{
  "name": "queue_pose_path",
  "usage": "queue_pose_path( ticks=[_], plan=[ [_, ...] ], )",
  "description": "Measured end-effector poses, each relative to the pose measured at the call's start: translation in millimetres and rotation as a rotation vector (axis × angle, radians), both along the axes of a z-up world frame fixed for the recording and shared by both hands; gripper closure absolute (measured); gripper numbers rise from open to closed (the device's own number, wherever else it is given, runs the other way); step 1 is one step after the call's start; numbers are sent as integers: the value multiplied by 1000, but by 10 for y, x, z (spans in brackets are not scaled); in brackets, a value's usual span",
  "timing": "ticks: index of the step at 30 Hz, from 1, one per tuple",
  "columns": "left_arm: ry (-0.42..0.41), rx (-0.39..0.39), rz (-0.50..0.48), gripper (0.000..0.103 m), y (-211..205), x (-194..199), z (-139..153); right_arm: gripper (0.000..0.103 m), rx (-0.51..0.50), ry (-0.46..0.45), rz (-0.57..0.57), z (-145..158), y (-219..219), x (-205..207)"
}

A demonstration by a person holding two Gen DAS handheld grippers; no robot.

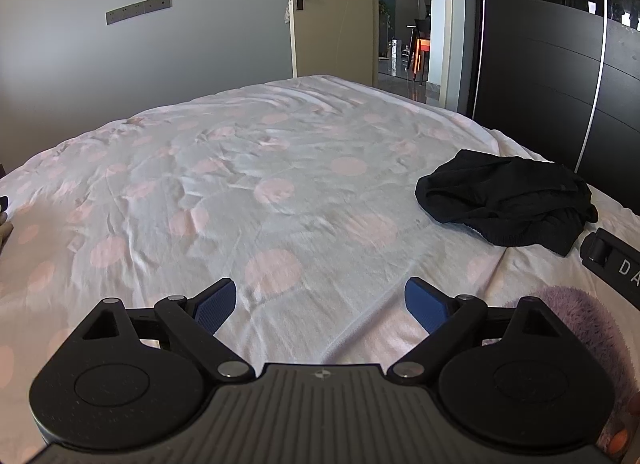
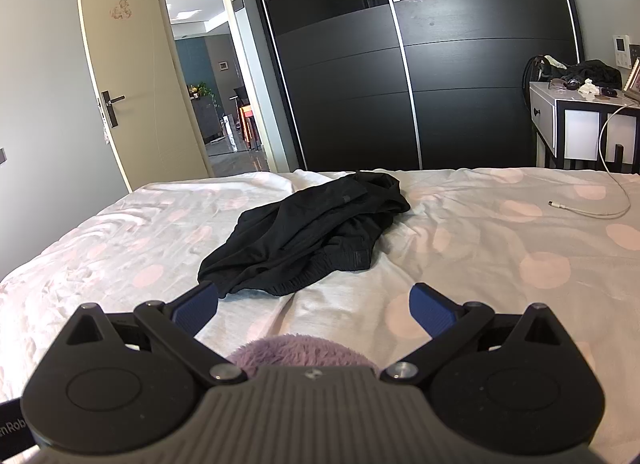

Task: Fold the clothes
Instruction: 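Move both tools toward the black garment on the bed, then grasp the black garment's edge with the right gripper and lift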

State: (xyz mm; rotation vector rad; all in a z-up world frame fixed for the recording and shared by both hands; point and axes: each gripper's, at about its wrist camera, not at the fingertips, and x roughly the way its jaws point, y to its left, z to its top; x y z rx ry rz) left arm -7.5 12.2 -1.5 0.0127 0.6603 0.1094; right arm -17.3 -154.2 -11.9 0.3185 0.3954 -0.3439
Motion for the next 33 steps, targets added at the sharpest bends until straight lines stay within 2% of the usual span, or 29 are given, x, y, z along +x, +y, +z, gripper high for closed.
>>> queue_pose_path(
  ticks=[19, 31, 33],
  plan=[
    [39, -7, -5, 11, -13, 47, -75, 1, 22, 22, 17, -8, -32, 45],
    [110, -40, 11, 11, 231, 285, -86, 1, -66, -9, 270, 262, -222, 287],
    [123, -41, 18, 11, 293, 343, -83, 1, -111, 1, 330, 323, -277, 398]
  ],
)
